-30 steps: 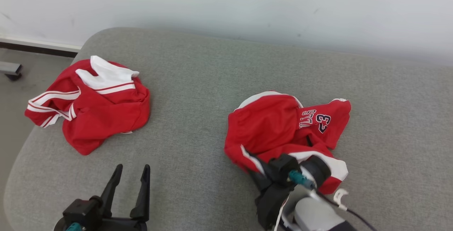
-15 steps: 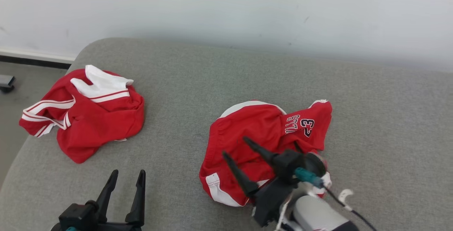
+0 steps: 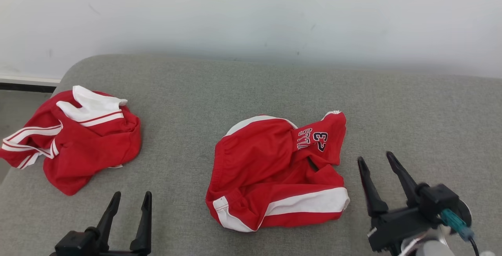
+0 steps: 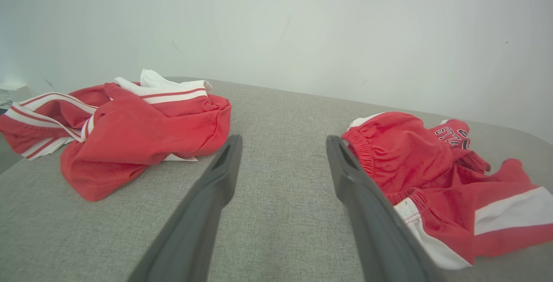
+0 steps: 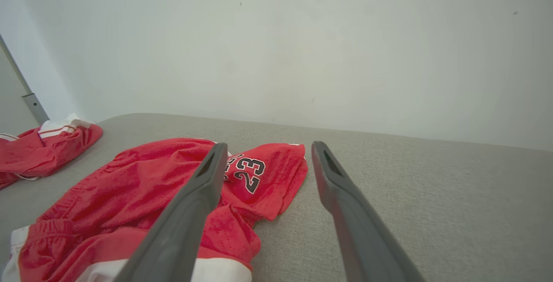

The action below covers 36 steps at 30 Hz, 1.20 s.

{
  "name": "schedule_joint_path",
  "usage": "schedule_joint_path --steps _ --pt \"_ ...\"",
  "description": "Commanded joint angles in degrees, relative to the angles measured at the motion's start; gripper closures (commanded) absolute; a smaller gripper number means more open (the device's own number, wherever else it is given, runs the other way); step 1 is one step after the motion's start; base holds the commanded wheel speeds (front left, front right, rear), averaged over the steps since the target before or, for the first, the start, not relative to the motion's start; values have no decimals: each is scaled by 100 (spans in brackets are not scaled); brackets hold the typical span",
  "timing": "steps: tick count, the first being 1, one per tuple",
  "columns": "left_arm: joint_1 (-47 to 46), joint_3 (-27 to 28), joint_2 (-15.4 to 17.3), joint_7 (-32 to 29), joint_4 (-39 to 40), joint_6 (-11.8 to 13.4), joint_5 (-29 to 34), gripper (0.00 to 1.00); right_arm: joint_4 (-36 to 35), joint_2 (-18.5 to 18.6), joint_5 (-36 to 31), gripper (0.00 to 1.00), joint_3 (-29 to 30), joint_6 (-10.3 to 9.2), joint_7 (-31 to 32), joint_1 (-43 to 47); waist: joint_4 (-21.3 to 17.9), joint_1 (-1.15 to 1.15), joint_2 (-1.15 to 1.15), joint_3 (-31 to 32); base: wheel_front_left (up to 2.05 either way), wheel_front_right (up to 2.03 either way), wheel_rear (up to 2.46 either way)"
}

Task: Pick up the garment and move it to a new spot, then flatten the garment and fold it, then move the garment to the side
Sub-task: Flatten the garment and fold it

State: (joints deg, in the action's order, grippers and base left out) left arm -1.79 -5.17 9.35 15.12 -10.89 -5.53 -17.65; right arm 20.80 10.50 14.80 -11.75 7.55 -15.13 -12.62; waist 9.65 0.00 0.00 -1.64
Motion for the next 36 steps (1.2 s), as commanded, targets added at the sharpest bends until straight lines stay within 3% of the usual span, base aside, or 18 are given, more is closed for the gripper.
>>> schedule_joint_path --steps 1,10,26,36 --pt "75 31 42 5 34 23 24 0 -160 -68 -104 0 202 -12 -3 254 -42 0 0 -17 0 0 0" --pt "-329 -343 281 -106 8 -99 208 0 -503 -379 -373 0 424 -12 -3 483 -306 0 0 -156 0 0 0" --pt "-726 -2120 860 -1117 -291 -190 -404 0 -522 -492 -472 0 584 -13 -3 531 -815 0 0 -329 0 0 0" --pt "-931 -2286 1045 -900 -709 -170 -443 0 -541 -509 -471 0 653 -13 -3 583 -971 0 0 -284 0 0 0"
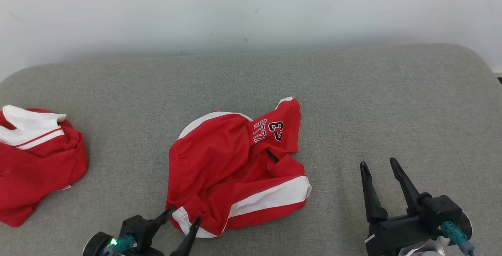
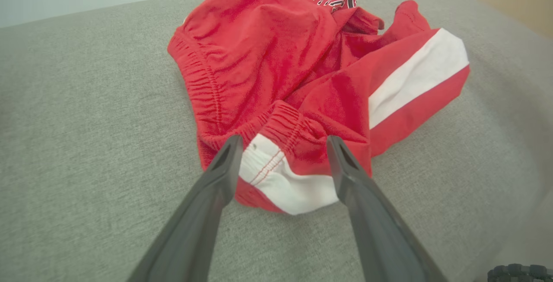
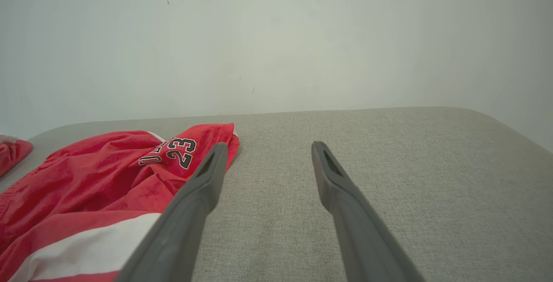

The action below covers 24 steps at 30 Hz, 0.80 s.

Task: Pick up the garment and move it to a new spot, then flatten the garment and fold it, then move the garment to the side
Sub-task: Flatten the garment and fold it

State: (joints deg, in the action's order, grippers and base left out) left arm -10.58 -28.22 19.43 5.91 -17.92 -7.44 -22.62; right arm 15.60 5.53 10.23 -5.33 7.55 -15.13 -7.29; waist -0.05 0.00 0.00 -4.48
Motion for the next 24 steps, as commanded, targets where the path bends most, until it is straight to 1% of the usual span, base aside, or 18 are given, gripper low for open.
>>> schedule_joint_path --steps 1,6,10,11,12,13,17,24 --pt "-82 28 52 20 -19 17 52 0 -22 -16 -20 0 14 -13 -4 56 -5 0 0 0 0 0 0" --pt "-188 3 63 -37 -141 23 -22 0 13 -40 -31 0 -18 -13 -4 83 -45 0 0 14 0 0 0" --pt "-226 -139 45 -184 -418 10 -126 0 50 -41 10 0 -42 -13 -3 65 -91 0 0 39 0 0 0" --pt "-236 -172 21 -217 -469 7 -175 25 53 -31 23 0 -36 -13 -4 70 -98 0 0 46 0 0 0" --pt "-247 -201 11 -201 -510 4 -202 64 52 -20 27 0 -21 -13 -3 77 -103 0 0 54 0 0 0" --pt "-238 -227 -8 -187 -545 4 -257 100 49 -13 29 0 -9 -13 -4 93 -100 0 0 67 0 0 0" --pt "-137 -207 0 3 -584 7 -410 100 29 8 41 0 117 -13 -3 212 26 0 0 129 0 0 0" --pt "241 135 60 400 -388 253 -689 100 45 -17 57 0 222 -13 -3 346 394 0 0 192 0 0 0"
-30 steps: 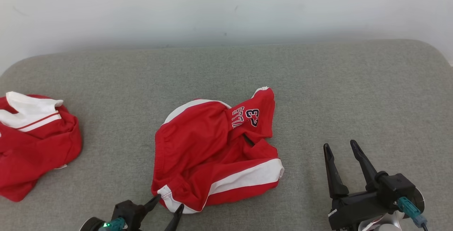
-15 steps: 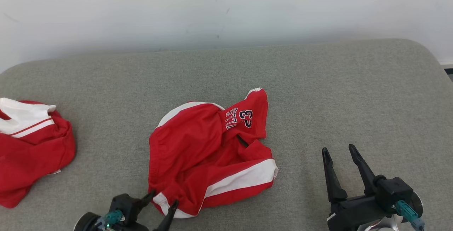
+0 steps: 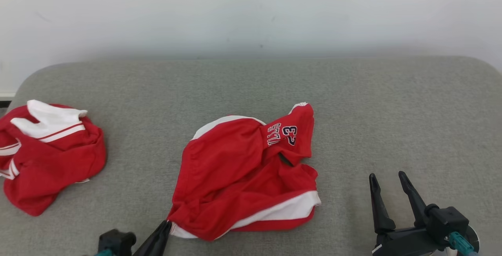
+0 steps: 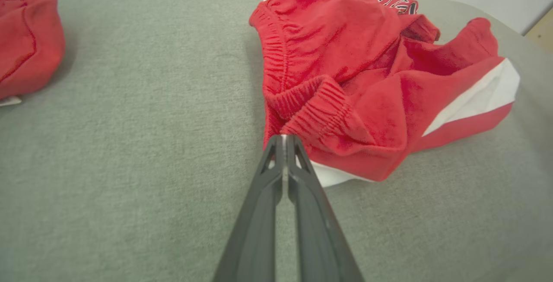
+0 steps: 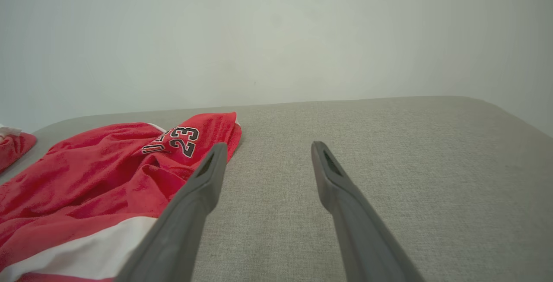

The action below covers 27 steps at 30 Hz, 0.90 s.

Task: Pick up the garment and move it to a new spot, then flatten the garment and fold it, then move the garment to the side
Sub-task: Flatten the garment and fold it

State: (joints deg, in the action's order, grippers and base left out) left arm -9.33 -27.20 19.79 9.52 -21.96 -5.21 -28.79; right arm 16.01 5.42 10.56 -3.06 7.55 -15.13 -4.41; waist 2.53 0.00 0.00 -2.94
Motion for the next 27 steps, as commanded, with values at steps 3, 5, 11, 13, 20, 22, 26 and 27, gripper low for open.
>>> schedule_joint_path --steps 3,5,11,13,20,22,26,27 --pt "392 184 19 127 53 137 -235 100 40 -23 36 0 -14 -13 -4 59 221 0 0 43 0 0 0" --pt "581 255 23 173 6 206 -337 100 59 -39 40 0 -33 -13 -3 55 244 0 0 44 0 0 0" --pt "757 344 -81 348 -26 240 -447 0 107 -2 66 0 -10 -13 -4 97 308 0 0 51 0 0 0" --pt "699 368 -119 423 13 214 -441 0 119 7 58 0 11 -13 -4 110 331 0 0 62 0 0 0" --pt "559 895 -279 568 636 349 -82 0 155 37 41 0 3 -13 -4 133 388 0 0 152 0 0 0" --pt "734 1323 -410 563 1090 407 247 0 136 93 37 0 -17 -13 -3 171 384 0 0 188 0 0 0" --pt "974 1876 -586 561 1511 388 734 0 85 162 82 0 -14 -13 -3 285 369 0 0 223 0 0 0" --pt "1037 1981 -610 562 1554 364 825 0 76 194 90 0 -1 -13 -4 305 365 0 0 227 0 0 0"
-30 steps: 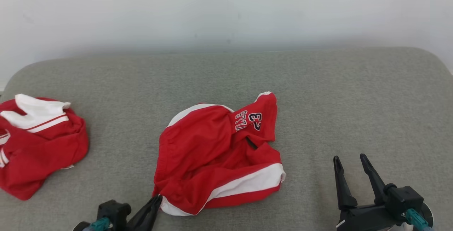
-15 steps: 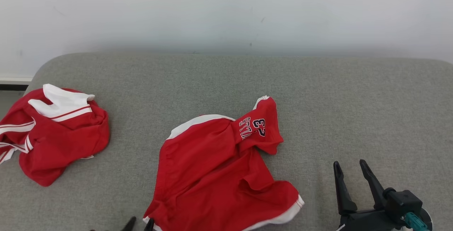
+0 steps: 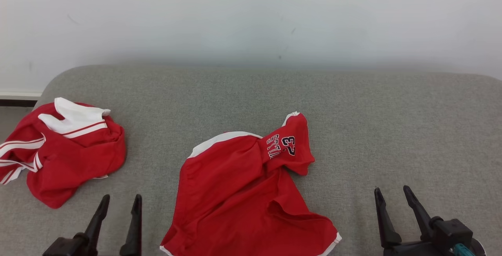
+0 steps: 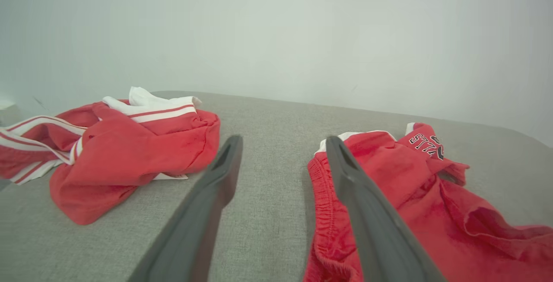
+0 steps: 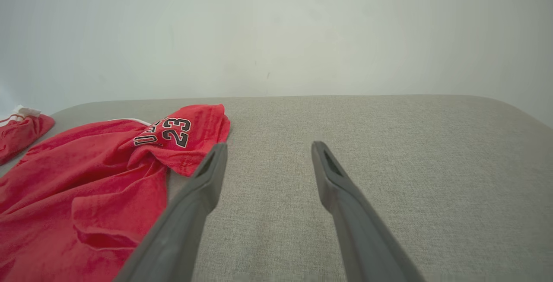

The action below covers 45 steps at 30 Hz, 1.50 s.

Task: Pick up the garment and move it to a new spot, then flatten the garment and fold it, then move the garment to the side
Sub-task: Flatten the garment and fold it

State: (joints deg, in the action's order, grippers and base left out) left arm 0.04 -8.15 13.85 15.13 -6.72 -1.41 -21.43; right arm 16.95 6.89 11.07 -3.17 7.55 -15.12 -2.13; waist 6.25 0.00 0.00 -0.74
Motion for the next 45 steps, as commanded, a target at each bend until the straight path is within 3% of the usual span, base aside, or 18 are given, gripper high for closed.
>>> schedule_joint_path --steps 1,16,32,42,43,44,45 --pt "163 168 -36 1 50 -63 211 0 -28 70 56 0 16 -13 -4 99 -11 0 0 13 0 0 0" --pt "398 947 -428 2 96 -490 867 0 136 333 156 0 -394 -13 75 291 8 0 0 44 0 0 0" --pt "237 923 -571 2 10 -602 1019 0 739 1063 585 0 -2072 -13 464 83 257 0 0 -54 0 0 0" --pt "133 764 -506 2 -41 -603 929 0 1753 985 1037 0 -2864 -13 400 -719 478 0 0 -146 0 0 0" --pt "125 755 -504 2 -36 -603 931 0 1861 977 1129 34 -2950 -13 397 -795 487 0 0 -162 0 0 0" --pt "111 751 -498 2 -42 -603 936 0 1944 976 1192 52 -3045 -13 380 -865 493 0 0 -171 0 0 0" --pt "99 749 -493 2 -45 -603 927 0 2016 970 1260 82 -3116 -13 332 -942 495 0 0 -183 0 0 0"
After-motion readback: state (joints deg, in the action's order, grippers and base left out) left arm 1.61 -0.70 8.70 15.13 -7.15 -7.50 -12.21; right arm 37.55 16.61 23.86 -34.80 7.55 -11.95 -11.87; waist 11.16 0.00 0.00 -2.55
